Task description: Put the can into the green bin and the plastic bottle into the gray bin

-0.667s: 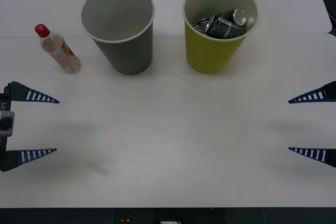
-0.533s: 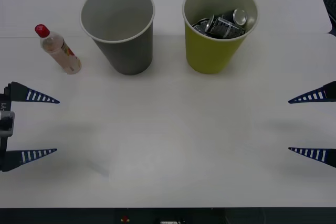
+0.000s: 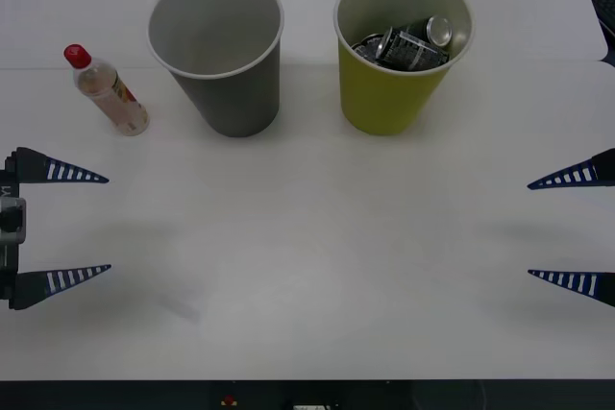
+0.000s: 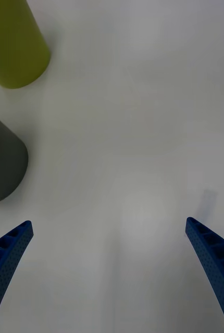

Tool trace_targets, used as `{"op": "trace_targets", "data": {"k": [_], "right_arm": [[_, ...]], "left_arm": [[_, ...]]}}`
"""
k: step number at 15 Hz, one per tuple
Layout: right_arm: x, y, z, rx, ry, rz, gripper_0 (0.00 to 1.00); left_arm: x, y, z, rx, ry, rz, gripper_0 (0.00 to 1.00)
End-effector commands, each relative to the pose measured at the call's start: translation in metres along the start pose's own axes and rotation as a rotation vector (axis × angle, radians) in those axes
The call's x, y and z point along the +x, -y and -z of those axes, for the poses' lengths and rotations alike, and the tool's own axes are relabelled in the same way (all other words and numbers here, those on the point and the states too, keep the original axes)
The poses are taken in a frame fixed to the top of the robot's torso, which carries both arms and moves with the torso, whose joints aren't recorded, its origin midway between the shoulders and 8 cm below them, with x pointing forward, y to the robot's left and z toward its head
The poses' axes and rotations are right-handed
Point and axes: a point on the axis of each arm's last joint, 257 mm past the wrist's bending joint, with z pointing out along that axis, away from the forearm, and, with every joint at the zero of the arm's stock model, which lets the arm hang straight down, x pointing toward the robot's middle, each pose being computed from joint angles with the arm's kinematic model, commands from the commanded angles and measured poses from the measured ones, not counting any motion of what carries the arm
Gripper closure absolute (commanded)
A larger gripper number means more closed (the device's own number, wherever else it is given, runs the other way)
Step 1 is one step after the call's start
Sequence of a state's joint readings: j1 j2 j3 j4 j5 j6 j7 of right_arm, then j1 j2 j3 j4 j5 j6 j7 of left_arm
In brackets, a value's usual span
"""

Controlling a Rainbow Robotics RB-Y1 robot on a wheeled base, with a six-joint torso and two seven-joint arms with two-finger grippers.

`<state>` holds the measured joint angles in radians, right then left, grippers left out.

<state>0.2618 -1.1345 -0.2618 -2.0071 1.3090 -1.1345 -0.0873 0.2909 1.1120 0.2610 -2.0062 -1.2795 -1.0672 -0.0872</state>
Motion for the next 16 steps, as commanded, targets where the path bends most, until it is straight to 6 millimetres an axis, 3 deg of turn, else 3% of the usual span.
{"op": "trace_targets", "data": {"k": [1, 5, 11, 16], "right_arm": [[0.000, 0.000, 0.000, 0.000, 0.000, 0.000, 0.00], [0.000, 0.000, 0.000, 0.000, 0.000, 0.000, 0.00], [0.000, 0.000, 0.000, 0.000, 0.000, 0.000, 0.00], [0.000, 0.000, 0.000, 0.000, 0.000, 0.000, 0.00]], "left_arm": [[-0.003, -0.007, 0.000, -0.047, 0.012, 0.037, 0.00], [-0.009, -0.013, 0.000, -0.115, 0.048, 0.136, 0.00], [-0.023, -0.022, -0.003, -0.247, 0.149, 0.482, 0.00], [-0.016, -0.023, -0.008, -0.341, 0.243, 0.814, 0.00]]}}
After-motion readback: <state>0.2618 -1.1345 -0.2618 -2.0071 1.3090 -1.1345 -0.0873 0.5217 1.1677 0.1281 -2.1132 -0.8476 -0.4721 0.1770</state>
